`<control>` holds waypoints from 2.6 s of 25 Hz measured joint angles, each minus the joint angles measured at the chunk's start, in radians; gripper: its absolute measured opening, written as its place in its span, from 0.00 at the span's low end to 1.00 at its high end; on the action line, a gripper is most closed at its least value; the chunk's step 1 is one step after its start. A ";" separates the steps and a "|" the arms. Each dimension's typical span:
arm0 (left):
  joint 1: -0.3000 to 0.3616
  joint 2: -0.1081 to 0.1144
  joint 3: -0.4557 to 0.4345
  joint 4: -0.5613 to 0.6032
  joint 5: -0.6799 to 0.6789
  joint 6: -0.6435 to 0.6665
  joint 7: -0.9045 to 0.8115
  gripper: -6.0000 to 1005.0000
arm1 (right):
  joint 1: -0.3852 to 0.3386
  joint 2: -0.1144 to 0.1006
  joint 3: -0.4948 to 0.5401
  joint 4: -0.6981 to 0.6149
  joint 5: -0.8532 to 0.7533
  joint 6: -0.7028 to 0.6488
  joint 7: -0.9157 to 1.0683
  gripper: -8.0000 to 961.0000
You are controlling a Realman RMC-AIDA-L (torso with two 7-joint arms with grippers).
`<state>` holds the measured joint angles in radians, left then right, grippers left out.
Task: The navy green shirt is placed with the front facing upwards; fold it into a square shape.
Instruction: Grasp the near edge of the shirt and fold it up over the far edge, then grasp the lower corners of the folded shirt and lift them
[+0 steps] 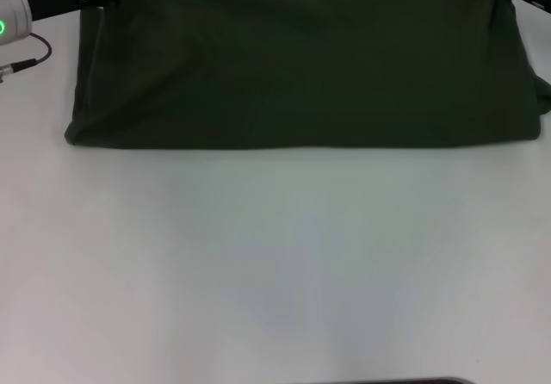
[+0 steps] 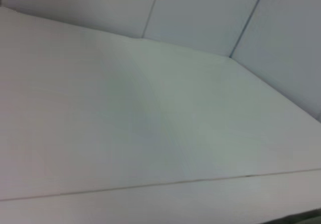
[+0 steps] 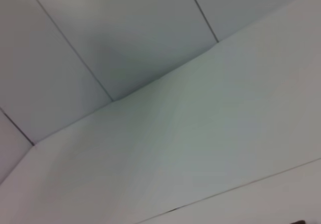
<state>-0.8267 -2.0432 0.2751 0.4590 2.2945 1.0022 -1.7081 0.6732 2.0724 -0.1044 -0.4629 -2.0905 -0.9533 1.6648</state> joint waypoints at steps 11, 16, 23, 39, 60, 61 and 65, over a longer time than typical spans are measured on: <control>0.000 -0.002 0.004 -0.024 -0.019 -0.066 0.022 0.04 | 0.021 0.006 -0.009 0.014 0.011 0.061 -0.004 0.03; -0.001 -0.013 0.006 -0.024 -0.035 -0.078 0.041 0.04 | 0.033 0.009 -0.009 0.026 0.011 0.079 -0.012 0.03; -0.003 -0.024 0.023 -0.024 -0.051 -0.101 0.064 0.04 | 0.043 0.011 -0.010 0.041 0.024 0.096 -0.027 0.03; -0.006 -0.027 0.029 -0.023 -0.078 -0.153 0.064 0.04 | 0.050 0.009 -0.012 0.043 0.049 0.112 -0.053 0.03; 0.019 -0.112 0.030 0.012 -0.224 -0.420 0.169 0.44 | 0.050 0.011 -0.076 0.052 0.085 0.158 -0.068 0.56; 0.023 -0.114 0.030 0.014 -0.247 -0.425 0.184 0.47 | 0.047 0.011 -0.076 0.052 0.087 0.156 -0.070 0.57; 0.068 -0.114 0.028 0.050 -0.362 -0.370 0.202 0.76 | 0.036 0.011 -0.077 0.052 0.090 0.126 -0.085 0.62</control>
<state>-0.7587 -2.1567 0.3031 0.5085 1.9327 0.6324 -1.5057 0.7094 2.0831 -0.1810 -0.4113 -2.0009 -0.8271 1.5801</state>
